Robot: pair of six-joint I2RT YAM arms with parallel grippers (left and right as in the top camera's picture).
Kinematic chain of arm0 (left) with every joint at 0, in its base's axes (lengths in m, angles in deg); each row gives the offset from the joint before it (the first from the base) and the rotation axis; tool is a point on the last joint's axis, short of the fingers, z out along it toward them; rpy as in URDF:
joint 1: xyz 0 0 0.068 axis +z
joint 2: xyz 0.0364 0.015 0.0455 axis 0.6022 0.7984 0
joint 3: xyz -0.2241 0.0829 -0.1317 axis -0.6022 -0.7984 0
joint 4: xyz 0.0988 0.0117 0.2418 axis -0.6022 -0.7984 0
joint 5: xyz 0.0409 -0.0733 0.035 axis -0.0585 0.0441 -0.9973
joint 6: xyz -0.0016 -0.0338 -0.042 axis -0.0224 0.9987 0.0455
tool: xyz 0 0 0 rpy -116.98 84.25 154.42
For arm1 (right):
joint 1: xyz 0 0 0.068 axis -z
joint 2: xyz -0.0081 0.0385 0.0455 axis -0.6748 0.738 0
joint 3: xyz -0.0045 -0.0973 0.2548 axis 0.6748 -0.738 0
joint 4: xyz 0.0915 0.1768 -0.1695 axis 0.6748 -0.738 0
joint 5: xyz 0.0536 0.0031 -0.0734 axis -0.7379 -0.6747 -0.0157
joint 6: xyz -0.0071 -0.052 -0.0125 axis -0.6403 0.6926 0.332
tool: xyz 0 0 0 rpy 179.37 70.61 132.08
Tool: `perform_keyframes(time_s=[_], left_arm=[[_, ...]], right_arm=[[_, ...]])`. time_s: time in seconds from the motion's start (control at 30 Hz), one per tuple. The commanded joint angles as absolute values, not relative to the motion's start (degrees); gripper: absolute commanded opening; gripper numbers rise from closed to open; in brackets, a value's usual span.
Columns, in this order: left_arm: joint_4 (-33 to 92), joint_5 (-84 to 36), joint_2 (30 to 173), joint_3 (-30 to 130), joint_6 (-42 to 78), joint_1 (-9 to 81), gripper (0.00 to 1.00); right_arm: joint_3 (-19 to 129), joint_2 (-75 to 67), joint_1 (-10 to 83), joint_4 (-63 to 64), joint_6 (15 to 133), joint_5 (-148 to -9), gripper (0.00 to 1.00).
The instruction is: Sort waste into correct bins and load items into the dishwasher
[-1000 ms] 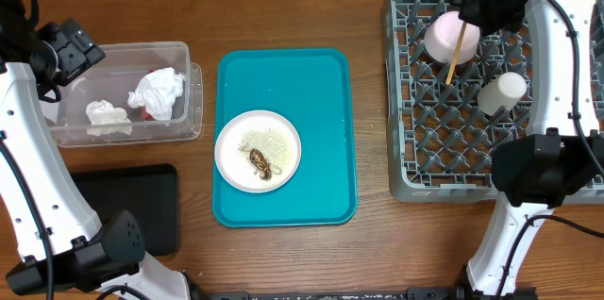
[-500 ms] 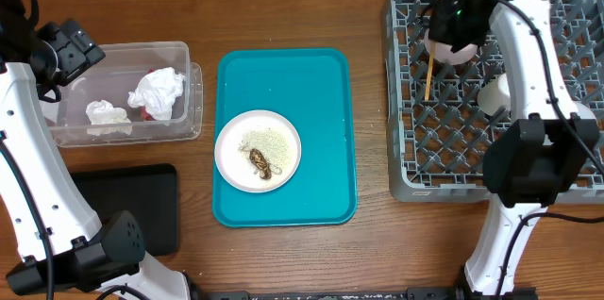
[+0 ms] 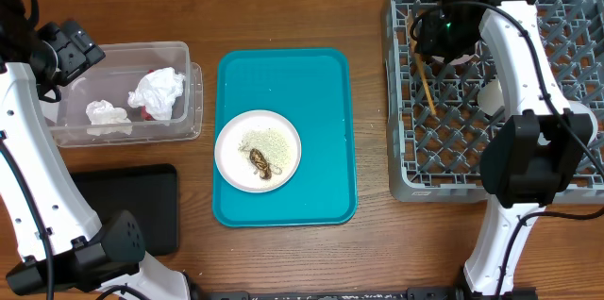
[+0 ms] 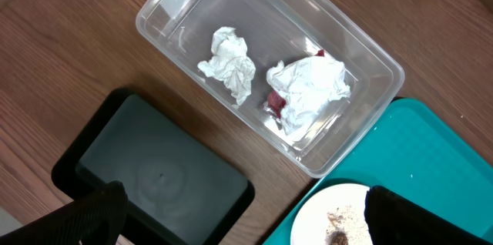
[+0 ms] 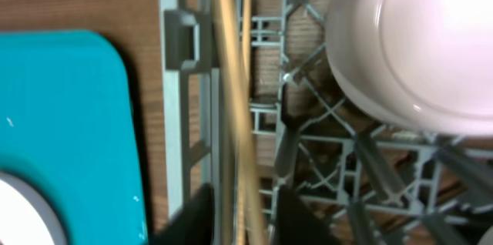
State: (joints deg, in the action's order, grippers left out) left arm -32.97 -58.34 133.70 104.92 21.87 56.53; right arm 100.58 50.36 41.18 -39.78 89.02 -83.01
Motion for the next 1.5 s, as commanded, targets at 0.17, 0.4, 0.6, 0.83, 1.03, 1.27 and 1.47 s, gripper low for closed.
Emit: perform_keyframes(time_s=[0.17, 0.4, 0.6, 0.83, 1.03, 1.27, 1.47], left_arm=[[-32.9, -59.08, 133.62, 104.94, 22.41, 56.49, 1.0], [-32.9, -59.08, 133.62, 104.94, 22.41, 56.49, 1.0], [-32.9, -59.08, 133.62, 104.94, 22.41, 56.49, 1.0], [-32.9, -59.08, 133.62, 104.94, 22.41, 56.49, 1.0], [-32.9, -59.08, 133.62, 104.94, 22.41, 56.49, 1.0], [-32.9, -59.08, 133.62, 104.94, 22.41, 56.49, 1.0], [-32.9, -59.08, 133.62, 104.94, 22.41, 56.49, 1.0]], right_arm=[[100.36, 48.81, 37.86, -40.26, 86.37, -83.84, 0.75], [100.38, 48.81, 34.6, -41.68, 82.22, -85.15, 0.79], [100.38, 48.81, 30.65, -42.46, 81.5, -94.46, 0.79], [100.34, 48.81, 22.27, -41.9, 80.97, -91.78, 0.84], [100.32, 48.87, 15.0, -40.56, 73.1, -76.5, 1.0], [100.86, 48.81, 11.5, -41.52, 69.37, -74.27, 1.0], [106.0, 47.58, 14.43, -48.69, 68.21, -63.21, 1.0]])
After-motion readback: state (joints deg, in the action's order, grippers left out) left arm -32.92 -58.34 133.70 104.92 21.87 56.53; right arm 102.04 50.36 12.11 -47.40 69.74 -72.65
